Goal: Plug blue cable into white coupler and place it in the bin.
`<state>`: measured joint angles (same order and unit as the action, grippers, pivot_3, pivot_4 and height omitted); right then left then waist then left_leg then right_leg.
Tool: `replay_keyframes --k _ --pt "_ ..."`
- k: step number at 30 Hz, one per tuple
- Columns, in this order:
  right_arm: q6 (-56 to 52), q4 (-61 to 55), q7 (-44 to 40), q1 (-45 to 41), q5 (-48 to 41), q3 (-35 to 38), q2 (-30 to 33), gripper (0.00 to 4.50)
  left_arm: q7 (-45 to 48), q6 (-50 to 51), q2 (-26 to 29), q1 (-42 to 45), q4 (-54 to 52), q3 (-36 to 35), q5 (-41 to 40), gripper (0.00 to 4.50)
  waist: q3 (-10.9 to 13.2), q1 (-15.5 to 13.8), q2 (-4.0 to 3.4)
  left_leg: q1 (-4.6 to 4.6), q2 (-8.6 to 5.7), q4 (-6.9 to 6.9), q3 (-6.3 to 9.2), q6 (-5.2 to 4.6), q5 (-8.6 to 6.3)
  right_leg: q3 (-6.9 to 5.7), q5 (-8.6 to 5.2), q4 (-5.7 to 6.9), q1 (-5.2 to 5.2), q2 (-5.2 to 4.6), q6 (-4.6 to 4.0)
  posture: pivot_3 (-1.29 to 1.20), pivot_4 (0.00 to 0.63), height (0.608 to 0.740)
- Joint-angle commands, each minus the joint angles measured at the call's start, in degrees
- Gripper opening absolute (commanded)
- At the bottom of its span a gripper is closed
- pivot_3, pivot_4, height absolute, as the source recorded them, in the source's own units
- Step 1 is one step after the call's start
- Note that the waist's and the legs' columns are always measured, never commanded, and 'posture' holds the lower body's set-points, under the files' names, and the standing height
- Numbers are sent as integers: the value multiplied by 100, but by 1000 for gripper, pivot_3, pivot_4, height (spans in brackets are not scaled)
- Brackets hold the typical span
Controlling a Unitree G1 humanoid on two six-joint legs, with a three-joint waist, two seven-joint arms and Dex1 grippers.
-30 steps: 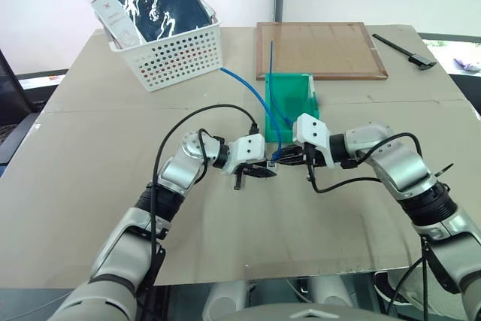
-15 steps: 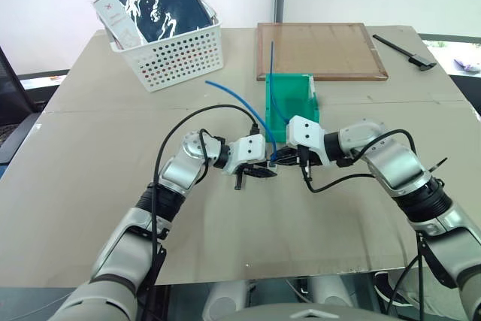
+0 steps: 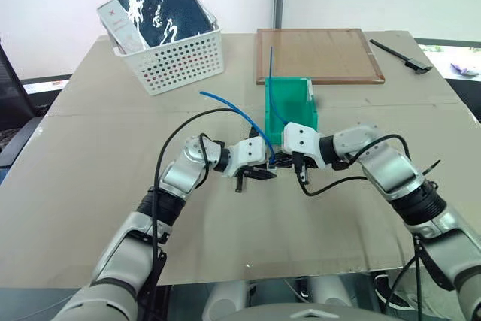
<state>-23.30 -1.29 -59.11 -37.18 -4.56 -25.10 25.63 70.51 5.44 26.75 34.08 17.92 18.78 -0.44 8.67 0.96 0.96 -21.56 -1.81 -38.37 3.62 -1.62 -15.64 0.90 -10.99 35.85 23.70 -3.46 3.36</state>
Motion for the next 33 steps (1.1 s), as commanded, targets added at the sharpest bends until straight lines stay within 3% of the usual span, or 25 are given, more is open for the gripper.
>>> replay_keyframes --k 1,8,13,18,25,31,33 --pt "193 -25 265 123 -135 374 -95 928 -71 193 -96 -149 -506 -52 -243 363 7 -1 -5 0 0 0 1 0 0 0 0 0 0 1 0 0 150 740" --pt "-266 -1533 729 643 -1167 1746 -74 4460 -473 1507 -13 -549 -1536 -574 -847 363 15 -18 -11 -36 0 2 8 2 0 0 1 0 35 -2 -1 0 150 740" --pt "-805 -3068 1005 1589 -2116 2861 279 4460 -1183 3315 -78 -527 -2426 -1298 -1657 363 28 -52 -7 -51 0 5 29 1 -1 -18 -2 -9 36 -8 2 0 150 740" --pt "-794 -4150 1939 3033 -1841 3538 363 4460 -2005 6054 -463 908 -2244 -1974 -2651 363 52 -128 20 -48 -6 -5 53 1 0 -43 -14 -2 21 -6 22 0 150 740" --pt "-535 -4754 2973 4451 -1353 3713 2 4460 -2767 6177 -1135 2569 -325 -1925 -2436 363 55 -26 13 -19 -11 -1 35 4 1 -22 -17 -2 2 1 26 0 150 740" --pt "-450 -4995 3501 5000 -1188 3625 -342 4460 -3110 4690 -1604 3469 1874 -1503 -1657 363 59 -25 11 -24 -16 4 9 7 3 1 -13 -5 20 3 21 0 150 740" --pt "-434 -5049 3565 5102 -1144 3586 -362 4500 -3107 4366 -1697 3614 2323 -1417 -1491 1387 60 -28 11 -25 -15 4 6 6 3 5 -13 -6 20 1 20 0 150 740"
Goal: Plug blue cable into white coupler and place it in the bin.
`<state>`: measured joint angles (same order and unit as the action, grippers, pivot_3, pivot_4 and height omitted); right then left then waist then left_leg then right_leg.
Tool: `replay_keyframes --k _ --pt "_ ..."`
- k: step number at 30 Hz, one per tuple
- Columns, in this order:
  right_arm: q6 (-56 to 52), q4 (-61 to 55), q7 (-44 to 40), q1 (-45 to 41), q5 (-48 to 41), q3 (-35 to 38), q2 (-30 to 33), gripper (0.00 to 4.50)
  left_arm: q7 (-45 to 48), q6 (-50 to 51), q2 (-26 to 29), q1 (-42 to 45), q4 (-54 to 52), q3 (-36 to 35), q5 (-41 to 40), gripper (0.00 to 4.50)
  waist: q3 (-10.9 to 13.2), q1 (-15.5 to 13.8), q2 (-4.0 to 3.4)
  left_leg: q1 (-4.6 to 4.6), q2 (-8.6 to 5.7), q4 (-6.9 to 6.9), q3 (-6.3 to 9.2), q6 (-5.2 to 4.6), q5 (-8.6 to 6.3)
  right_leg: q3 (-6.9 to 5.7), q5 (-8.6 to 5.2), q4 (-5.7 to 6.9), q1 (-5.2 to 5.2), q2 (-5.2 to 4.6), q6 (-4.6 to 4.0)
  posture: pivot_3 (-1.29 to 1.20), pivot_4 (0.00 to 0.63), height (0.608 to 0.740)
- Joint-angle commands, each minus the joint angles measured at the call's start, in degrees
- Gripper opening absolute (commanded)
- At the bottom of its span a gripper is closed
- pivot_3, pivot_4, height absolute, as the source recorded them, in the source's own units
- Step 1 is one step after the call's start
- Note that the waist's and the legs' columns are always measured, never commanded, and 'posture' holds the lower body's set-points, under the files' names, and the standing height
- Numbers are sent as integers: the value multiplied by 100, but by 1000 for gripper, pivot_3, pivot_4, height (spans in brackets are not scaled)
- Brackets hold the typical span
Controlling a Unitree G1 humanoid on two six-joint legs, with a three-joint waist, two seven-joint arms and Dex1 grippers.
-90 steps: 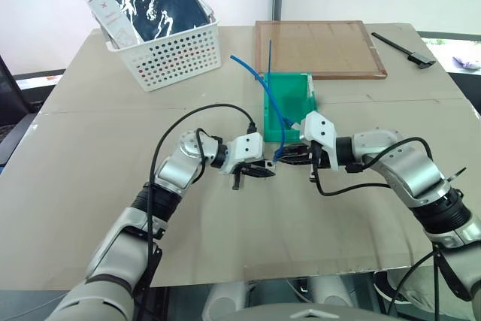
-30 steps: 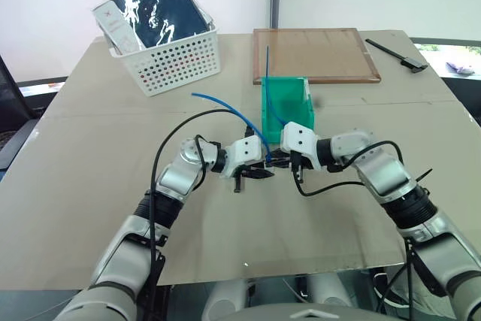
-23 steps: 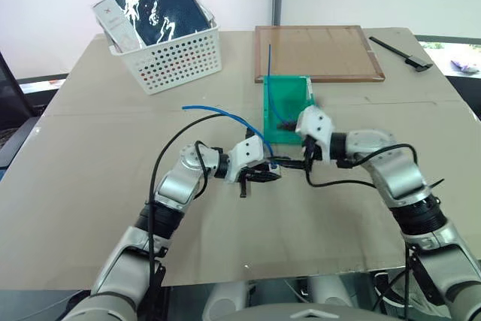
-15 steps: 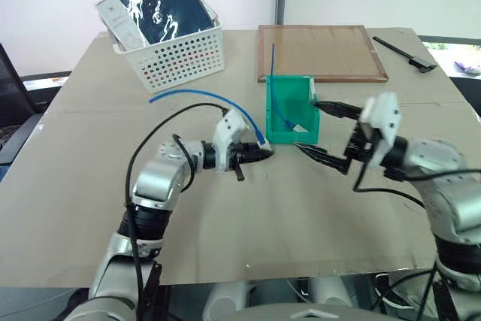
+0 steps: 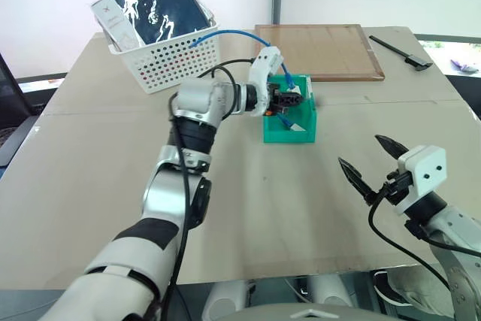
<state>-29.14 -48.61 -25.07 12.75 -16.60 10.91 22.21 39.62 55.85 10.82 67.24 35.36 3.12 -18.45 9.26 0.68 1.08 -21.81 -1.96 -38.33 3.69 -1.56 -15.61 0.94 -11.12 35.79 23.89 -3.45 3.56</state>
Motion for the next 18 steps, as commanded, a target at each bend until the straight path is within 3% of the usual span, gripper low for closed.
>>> replay_keyframes --k 1,7,9,14,16,18 --pt "170 -340 191 171 75 -24 -31 4500 25 -787 -145 356 716 162 343 1631 1 -1 0 0 0 1 -2 0 0 1 0 -1 1 0 0 0 150 740" --pt "327 -307 275 360 74 33 -53 4500 222 -677 -4 464 742 -76 201 4434 8 7 1 -8 4 1 -3 -1 -1 2 -1 -2 7 0 1 0 150 740" --pt "418 -229 277 377 100 13 -55 4500 425 -454 201 322 347 -175 33 4434 10 22 0 -6 6 1 -4 -2 -1 2 -3 -1 7 1 5 0 150 740" --pt "620 41 253 268 175 -146 -25 4500 906 553 1036 -915 -2304 -373 -791 4434 13 110 -9 2 23 8 -11 0 -1 16 5 5 11 7 -11 0 150 740" --pt "661 185 173 172 158 -184 35 4500 1045 -371 1165 -1773 -3243 -583 -843 4434 12 79 -10 0 23 7 -8 4 2 14 7 5 11 2 -12 0 150 740" --pt "696 312 74 94 122 -180 108 4500 1297 -566 1400 -2415 -3925 -685 -1045 4434 13 34 -10 0 21 5 -19 23 12 20 8 2 12 -7 -14 0 150 740"
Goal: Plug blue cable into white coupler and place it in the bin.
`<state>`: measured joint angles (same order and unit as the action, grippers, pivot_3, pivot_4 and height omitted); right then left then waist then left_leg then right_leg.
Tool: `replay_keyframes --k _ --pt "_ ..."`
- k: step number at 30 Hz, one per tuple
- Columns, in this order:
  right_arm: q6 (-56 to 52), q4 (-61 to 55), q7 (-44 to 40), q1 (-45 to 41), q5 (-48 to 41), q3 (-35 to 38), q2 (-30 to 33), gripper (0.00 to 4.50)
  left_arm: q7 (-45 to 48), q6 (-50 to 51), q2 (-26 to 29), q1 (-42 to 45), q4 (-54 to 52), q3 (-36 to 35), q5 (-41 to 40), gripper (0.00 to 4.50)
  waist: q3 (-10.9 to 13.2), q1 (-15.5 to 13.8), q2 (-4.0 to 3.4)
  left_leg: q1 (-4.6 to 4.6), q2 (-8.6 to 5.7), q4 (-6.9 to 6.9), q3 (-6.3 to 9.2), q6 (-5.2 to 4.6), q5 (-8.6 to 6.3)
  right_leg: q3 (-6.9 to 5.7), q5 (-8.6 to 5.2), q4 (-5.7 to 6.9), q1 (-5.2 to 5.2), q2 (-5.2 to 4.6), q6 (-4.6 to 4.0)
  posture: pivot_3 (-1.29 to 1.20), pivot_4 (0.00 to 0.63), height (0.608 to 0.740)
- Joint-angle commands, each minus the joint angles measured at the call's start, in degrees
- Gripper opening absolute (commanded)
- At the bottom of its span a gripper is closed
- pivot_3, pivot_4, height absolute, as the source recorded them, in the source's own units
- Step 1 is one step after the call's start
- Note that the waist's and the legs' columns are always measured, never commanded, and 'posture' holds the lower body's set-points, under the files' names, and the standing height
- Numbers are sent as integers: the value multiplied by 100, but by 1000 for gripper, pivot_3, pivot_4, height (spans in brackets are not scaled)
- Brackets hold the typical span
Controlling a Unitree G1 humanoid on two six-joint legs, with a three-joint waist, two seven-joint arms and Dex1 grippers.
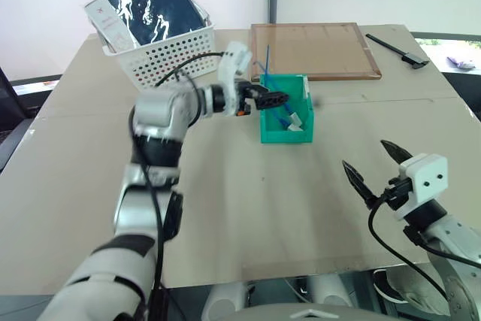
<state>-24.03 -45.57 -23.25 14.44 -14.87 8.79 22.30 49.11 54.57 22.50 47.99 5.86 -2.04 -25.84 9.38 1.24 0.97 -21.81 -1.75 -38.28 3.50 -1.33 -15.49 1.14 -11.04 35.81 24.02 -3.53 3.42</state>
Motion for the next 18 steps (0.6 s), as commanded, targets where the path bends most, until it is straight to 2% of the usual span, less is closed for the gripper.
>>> replay_keyframes --k 1,5,13,18 --pt "197 70 -174 -94 -82 64 151 4500 507 -554 356 -780 -1230 -197 -390 4434 2 -40 3 0 -1 0 -1 2 1 -1 0 1 0 -3 0 0 150 740" --pt "239 328 -494 7 -276 342 402 4500 806 -997 742 -1835 -1772 -430 -600 4434 4 -126 4 -5 -2 -3 8 -21 -12 -10 -1 0 -2 -2 -2 0 150 740" --pt "464 686 -1140 876 -555 1057 834 4500 1273 -2335 1529 -4261 -1884 -1137 -411 4434 3 -104 -2 4 2 0 2 -25 -14 -9 -15 -3 -9 -3 -24 0 150 740" --pt "560 882 -1407 1266 -671 1375 940 4500 1322 -2842 1747 -5110 -1758 -1615 -400 4434 3 -157 -2 6 4 -4 4 -27 -15 -14 -30 -4 -13 -9 -2 0 150 740"
